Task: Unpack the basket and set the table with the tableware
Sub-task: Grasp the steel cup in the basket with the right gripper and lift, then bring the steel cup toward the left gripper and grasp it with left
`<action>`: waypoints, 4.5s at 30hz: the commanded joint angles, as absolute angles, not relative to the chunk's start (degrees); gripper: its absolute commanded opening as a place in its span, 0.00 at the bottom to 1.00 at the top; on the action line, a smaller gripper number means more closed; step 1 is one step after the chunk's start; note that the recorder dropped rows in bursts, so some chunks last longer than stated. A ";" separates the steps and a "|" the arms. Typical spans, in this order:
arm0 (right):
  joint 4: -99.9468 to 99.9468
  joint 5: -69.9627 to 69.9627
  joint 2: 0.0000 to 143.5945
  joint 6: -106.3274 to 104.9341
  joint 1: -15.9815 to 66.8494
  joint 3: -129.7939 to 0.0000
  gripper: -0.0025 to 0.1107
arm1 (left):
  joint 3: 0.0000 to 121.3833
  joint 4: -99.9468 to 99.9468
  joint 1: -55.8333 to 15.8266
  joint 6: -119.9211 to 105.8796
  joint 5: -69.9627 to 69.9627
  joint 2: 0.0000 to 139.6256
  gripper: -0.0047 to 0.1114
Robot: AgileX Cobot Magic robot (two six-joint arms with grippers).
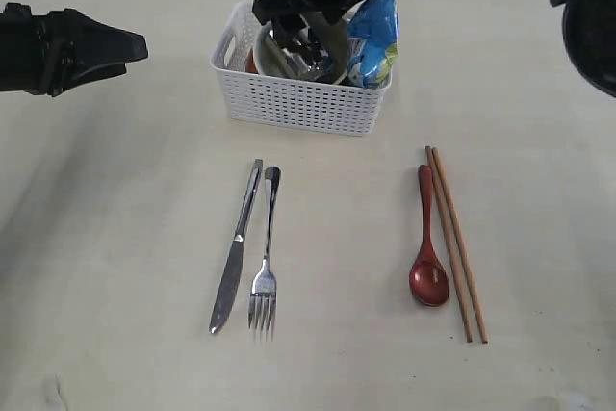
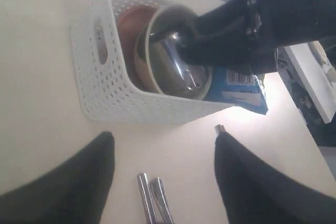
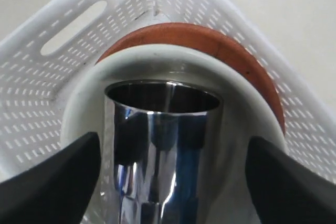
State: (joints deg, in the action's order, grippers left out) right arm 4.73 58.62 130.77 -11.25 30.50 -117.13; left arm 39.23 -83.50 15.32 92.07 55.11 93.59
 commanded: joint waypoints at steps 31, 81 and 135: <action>2.52 58.94 137.19 -8.19 31.50 -118.00 0.54 | 39.53 -83.55 15.47 91.60 54.84 93.30 0.50; 1.26 -19.60 83.80 -18.00 43.04 -42.82 0.02 | 39.53 -81.26 15.47 81.56 69.96 93.30 0.50; 0.87 -38.61 94.11 -19.25 46.91 -30.91 0.02 | 51.12 -99.95 -16.18 105.33 34.05 94.33 0.37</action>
State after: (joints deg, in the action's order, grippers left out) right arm 1.69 -36.22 94.32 -19.29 46.62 -31.12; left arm 50.84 -99.95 -15.93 104.91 33.64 94.00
